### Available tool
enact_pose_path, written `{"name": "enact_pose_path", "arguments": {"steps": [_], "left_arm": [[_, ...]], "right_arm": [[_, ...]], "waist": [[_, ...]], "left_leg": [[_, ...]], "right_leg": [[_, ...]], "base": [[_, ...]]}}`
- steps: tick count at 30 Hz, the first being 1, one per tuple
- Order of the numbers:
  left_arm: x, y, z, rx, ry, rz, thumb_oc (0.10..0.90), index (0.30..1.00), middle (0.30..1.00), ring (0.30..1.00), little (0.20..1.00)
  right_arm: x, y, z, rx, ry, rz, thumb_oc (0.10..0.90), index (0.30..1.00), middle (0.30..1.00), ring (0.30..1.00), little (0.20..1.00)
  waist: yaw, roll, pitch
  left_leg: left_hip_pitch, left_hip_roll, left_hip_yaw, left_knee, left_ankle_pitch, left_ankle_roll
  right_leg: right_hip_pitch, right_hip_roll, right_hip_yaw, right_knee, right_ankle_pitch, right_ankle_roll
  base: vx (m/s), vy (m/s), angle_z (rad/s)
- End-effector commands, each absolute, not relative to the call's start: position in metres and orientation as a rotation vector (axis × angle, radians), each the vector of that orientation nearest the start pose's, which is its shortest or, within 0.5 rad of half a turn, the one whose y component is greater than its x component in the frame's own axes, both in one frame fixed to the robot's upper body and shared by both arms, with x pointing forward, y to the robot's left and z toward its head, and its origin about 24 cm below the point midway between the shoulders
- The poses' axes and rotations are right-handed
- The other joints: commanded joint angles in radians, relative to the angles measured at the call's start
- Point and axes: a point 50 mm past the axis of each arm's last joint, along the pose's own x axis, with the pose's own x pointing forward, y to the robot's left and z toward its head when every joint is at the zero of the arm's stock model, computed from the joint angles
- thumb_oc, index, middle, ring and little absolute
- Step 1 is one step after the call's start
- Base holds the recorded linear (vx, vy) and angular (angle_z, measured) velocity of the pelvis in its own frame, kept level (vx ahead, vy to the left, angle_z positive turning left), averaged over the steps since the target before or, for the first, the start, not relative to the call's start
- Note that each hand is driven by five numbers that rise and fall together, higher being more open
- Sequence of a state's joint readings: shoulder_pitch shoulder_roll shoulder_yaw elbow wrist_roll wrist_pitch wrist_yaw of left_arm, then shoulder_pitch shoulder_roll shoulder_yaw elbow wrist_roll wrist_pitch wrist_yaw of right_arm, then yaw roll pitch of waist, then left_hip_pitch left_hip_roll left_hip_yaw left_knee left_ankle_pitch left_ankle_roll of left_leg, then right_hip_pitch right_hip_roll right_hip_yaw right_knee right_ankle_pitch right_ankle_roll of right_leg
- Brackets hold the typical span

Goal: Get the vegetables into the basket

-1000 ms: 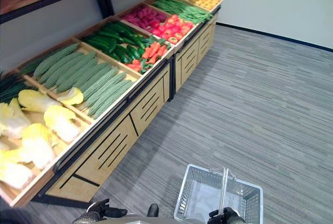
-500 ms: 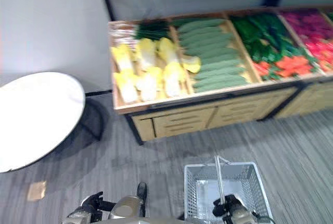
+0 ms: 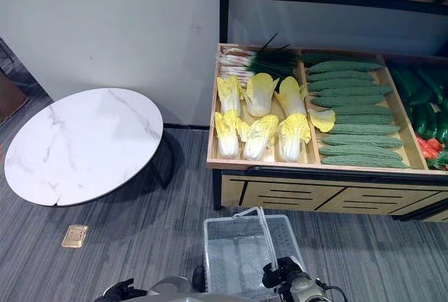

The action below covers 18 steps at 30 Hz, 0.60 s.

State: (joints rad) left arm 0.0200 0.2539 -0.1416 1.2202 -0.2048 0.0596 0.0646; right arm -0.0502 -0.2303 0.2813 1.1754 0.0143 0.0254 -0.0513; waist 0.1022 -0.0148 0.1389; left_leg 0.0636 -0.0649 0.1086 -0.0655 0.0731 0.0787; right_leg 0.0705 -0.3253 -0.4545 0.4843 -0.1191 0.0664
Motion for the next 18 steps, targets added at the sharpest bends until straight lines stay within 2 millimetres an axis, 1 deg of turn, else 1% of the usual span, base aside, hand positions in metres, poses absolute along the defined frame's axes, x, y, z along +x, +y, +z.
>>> {"name": "enact_pose_path", "arguments": {"steps": [1,2,3,5,6,7,8,9,10,11,12,13,14,15,16,17,18], "left_arm": [[0.108,0.248,-0.153,0.214,1.187,0.210,0.900,1.000,1.000,1.000,1.000],[0.109,0.248,-0.153,0.218,1.184,0.207,0.900,1.000,1.000,1.000,1.000],[0.110,0.248,-0.153,0.219,1.181,0.202,0.900,1.000,1.000,1.000,1.000],[0.112,0.247,-0.153,0.227,1.177,0.195,0.900,1.000,1.000,1.000,1.000],[0.113,0.247,-0.153,0.228,1.179,0.194,0.900,1.000,1.000,1.000,1.000],[0.113,0.248,-0.153,0.234,1.184,0.198,0.900,1.000,1.000,1.000,1.000],[0.113,0.248,-0.153,0.231,1.181,0.196,0.900,1.000,1.000,1.000,1.000],[0.113,0.246,-0.153,0.226,1.181,0.196,0.900,1.000,1.000,1.000,1.000],[0.111,0.245,-0.154,0.211,1.184,0.200,0.900,1.000,1.000,1.000,1.000],[0.109,0.245,-0.155,0.202,1.191,0.210,0.900,1.000,1.000,1.000,1.000],[0.109,0.245,-0.155,0.202,1.191,0.210,0.900,1.000,1.000,1.000,1.000],[0.101,0.244,-0.157,0.193,1.218,0.210,0.900,1.000,1.000,1.000,1.000],[0.101,0.244,-0.157,0.193,1.218,0.210,0.900,1.000,1.000,1.000,1.000],[0.097,0.244,-0.158,0.206,1.235,0.202,0.900,1.000,1.000,1.000,1.000],[0.091,0.245,-0.159,0.193,1.255,0.221,0.900,1.000,1.000,1.000,1.000],[0.091,0.245,-0.159,0.193,1.255,0.221,0.900,1.000,1.000,1.000,1.000],[0.087,0.246,-0.160,0.181,1.266,0.234,0.900,1.000,1.000,1.000,1.000]], "right_arm": [[0.117,-0.248,-0.150,-0.441,1.185,-0.021,0.400,0.300,0.300,0.300,0.300],[0.115,-0.249,-0.151,-0.432,1.191,-0.030,0.400,0.300,0.300,0.300,0.300],[0.111,-0.250,-0.152,-0.422,1.207,-0.036,0.400,0.300,0.300,0.300,0.300],[0.107,-0.251,-0.153,-0.414,1.224,-0.050,0.400,0.300,0.300,0.300,0.300],[0.106,-0.252,-0.153,-0.412,1.228,-0.051,0.400,0.300,0.300,0.300,0.300],[0.103,-0.252,-0.154,-0.407,1.236,-0.053,0.400,0.300,0.300,0.300,0.300],[0.100,-0.254,-0.155,-0.401,1.249,-0.061,0.400,0.300,0.300,0.300,0.300],[0.097,-0.254,-0.155,-0.401,1.258,-0.066,0.400,0.300,0.300,0.300,0.300],[0.095,-0.255,-0.156,-0.398,1.269,-0.069,0.400,0.300,0.300,0.300,0.300],[0.091,-0.256,-0.156,-0.398,1.285,-0.073,0.400,0.300,0.300,0.300,0.300],[0.091,-0.256,-0.156,-0.398,1.285,-0.073,0.400,0.300,0.300,0.300,0.300],[0.083,-0.261,-0.157,-0.387,1.308,-0.095,0.400,0.300,0.300,0.300,0.300],[0.083,-0.261,-0.157,-0.387,1.308,-0.095,0.400,0.300,0.300,0.300,0.300],[0.075,-0.265,-0.158,-0.385,1.341,-0.112,0.400,0.300,0.300,0.300,0.300],[0.074,-0.270,-0.156,-0.387,1.343,-0.127,0.400,0.300,0.300,0.300,0.300],[0.074,-0.270,-0.156,-0.387,1.343,-0.127,0.400,0.300,0.300,0.300,0.300],[0.072,-0.274,-0.155,-0.389,1.346,-0.143,0.400,0.300,0.300,0.300,0.300]], "waist": [[-0.047,0.034,0.026],[-0.069,0.037,0.020],[-0.082,0.036,0.019],[-0.083,0.031,0.020],[-0.087,0.023,0.016],[-0.097,0.015,0.016],[-0.100,0.010,0.010],[-0.096,0.003,0.007],[-0.093,-0.002,-0.002],[-0.086,-0.009,-0.011],[-0.086,-0.009,-0.010],[-0.077,-0.018,-0.021],[-0.077,-0.018,-0.021],[-0.078,-0.026,-0.025],[-0.074,-0.034,-0.030],[-0.074,-0.034,-0.029],[-0.072,-0.037,-0.033]], "left_leg": [[-0.015,0.024,-0.046,-0.021,-0.010,-0.047],[-0.012,0.024,-0.068,-0.022,-0.011,-0.050],[-0.003,0.021,-0.088,-0.022,-0.015,-0.054],[0.005,0.021,-0.096,-0.022,-0.020,-0.059],[0.005,0.017,-0.096,-0.022,-0.025,-0.062],[0.013,0.011,-0.104,-0.022,-0.035,-0.062],[0.012,0.009,-0.116,-0.022,-0.030,-0.065],[0.014,0.008,-0.115,-0.022,-0.030,-0.066],[0.010,0.009,-0.114,-0.022,-0.029,-0.068],[0.012,0.013,-0.109,-0.022,-0.032,-0.072],[0.013,0.013,-0.110,-0.022,-0.032,-0.072],[0.022,0.022,-0.104,-0.022,-0.031,-0.080],[0.023,0.022,-0.105,-0.022,-0.031,-0.080],[0.029,0.027,-0.113,-0.022,-0.033,-0.085],[0.037,0.033,-0.112,-0.022,-0.035,-0.090],[0.038,0.033,-0.112,-0.022,-0.035,-0.090],[0.041,0.036,-0.111,-0.022,-0.036,-0.093]], "right_leg": [[-0.106,0.116,0.259,-0.046,0.240,0.033],[-0.130,0.174,0.340,-0.055,0.206,0.019],[-0.138,0.208,0.390,-0.095,0.173,0.012],[-0.131,0.212,0.384,-0.204,0.172,0.017],[-0.141,0.224,0.385,-0.284,0.177,0.021],[-0.140,0.248,0.404,-0.352,0.190,0.024],[-0.112,0.255,0.439,-0.379,0.181,0.029],[-0.090,0.252,0.434,-0.407,0.184,0.030],[-0.067,0.262,0.447,-0.442,0.187,0.026],[-0.047,0.261,0.433,-0.472,0.193,0.026],[-0.045,0.261,0.433,-0.474,0.193,0.026],[-0.009,0.262,0.421,-0.507,0.196,0.022],[-0.007,0.262,0.421,-0.508,0.196,0.022],[0.013,0.266,0.417,-0.536,0.199,0.018],[0.035,0.266,0.406,-0.561,0.202,0.016],[0.036,0.266,0.406,-0.561,0.202,0.016],[0.043,0.266,0.403,-0.568,0.201,0.015]], "base": [[0.08,0.094,0.38],[0.14,0.089,0.34],[0.15,0.002,0.17],[0.10,-0.046,0.45],[0.08,-0.078,0.33],[0.08,-0.079,0.04],[0.08,-0.061,0.07],[0.05,-0.062,0.28],[0.05,-0.080,0.29],[0.03,-0.066,0.25],[0.07,-0.111,0.06],[0.05,-0.074,0.03],[0.07,-0.136,-0.01],[0.04,-0.118,-0.04],[0.04,-0.118,-0.03],[0.04,-0.087,0.02],[0.03,-0.083,0.04]]}}
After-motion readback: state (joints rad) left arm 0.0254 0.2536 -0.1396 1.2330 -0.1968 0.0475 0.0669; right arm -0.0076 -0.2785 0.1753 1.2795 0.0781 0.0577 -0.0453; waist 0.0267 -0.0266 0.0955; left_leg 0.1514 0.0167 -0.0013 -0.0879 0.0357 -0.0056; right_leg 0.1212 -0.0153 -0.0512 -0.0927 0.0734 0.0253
